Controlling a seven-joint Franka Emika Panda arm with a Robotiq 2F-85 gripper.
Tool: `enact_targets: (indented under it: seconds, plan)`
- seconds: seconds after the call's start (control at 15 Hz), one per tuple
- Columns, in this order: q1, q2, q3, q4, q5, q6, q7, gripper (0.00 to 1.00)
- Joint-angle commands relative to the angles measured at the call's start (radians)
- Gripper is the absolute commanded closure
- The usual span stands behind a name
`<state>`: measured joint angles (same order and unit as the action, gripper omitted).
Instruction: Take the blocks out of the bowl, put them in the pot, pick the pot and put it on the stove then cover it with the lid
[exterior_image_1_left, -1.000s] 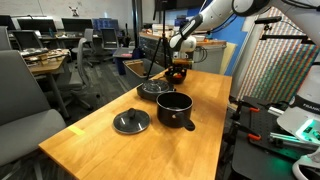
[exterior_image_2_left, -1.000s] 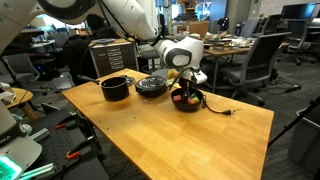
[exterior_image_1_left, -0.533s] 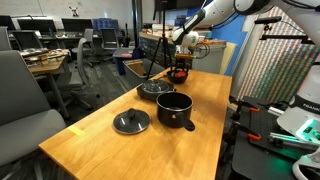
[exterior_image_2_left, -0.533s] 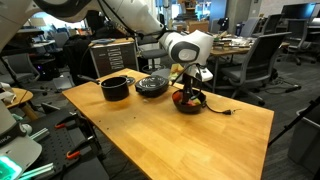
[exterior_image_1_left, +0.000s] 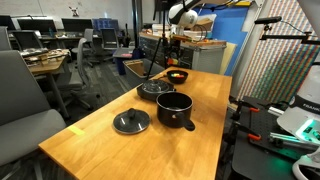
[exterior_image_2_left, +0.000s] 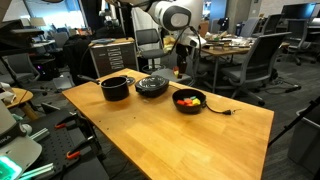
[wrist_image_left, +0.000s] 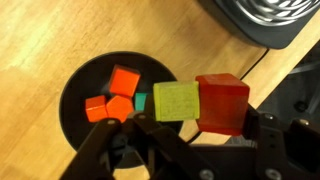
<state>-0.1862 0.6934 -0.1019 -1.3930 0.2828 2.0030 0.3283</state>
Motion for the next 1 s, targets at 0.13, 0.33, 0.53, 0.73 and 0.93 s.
enact_targets:
  seconds: [0.13, 0.33, 0.53, 0.73, 0.93]
  plan:
    - [0.091, -0.233, 0.057, -0.258, -0.033, -0.044, -0.126, 0.51]
    - [0.155, -0.326, 0.092, -0.414, -0.072, -0.033, -0.178, 0.51]
    - [0.222, -0.415, 0.127, -0.575, -0.135, 0.031, -0.220, 0.51]
    - [0.280, -0.498, 0.171, -0.739, -0.180, 0.112, -0.243, 0.51]
    - [0.321, -0.578, 0.238, -0.910, -0.141, 0.212, -0.298, 0.51]
